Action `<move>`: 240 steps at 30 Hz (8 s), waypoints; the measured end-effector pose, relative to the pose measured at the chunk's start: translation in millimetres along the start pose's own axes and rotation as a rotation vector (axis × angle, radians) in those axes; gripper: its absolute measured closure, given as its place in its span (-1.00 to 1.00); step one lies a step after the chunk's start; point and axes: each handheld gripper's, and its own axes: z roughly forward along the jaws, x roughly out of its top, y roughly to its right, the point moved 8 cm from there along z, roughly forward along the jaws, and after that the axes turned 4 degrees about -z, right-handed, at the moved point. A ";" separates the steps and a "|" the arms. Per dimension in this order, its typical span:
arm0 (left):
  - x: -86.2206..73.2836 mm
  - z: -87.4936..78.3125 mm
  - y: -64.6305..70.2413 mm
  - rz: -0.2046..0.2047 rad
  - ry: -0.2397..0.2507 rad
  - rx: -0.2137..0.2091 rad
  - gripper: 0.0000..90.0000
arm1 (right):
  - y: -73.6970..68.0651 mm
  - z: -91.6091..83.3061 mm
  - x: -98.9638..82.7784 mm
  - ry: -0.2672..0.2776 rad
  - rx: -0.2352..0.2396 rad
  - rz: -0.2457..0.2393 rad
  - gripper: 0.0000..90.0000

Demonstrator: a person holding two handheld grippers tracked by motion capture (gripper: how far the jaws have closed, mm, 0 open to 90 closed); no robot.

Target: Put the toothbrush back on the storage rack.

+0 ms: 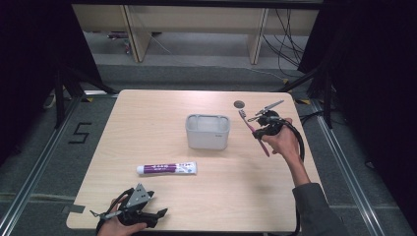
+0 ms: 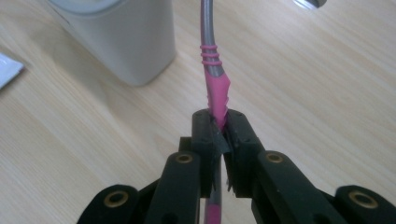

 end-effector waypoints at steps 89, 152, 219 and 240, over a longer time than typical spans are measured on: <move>0.6 -0.6 2.5 0.004 0.003 -0.009 -0.49 | -35.5 16.5 120.5 0.472 0.094 0.111 0.86; 0.3 0.4 3.2 0.021 -0.002 -0.014 -0.49 | -43.1 44.1 98.3 0.431 0.020 0.071 0.13; 0.8 -0.3 2.2 0.012 0.002 -0.004 -0.50 | -56.7 6.8 -22.7 0.371 0.021 0.075 -0.46; 3.0 1.7 2.7 0.012 -0.002 -0.010 -0.55 | -61.6 4.2 -59.7 0.359 0.035 0.084 -0.46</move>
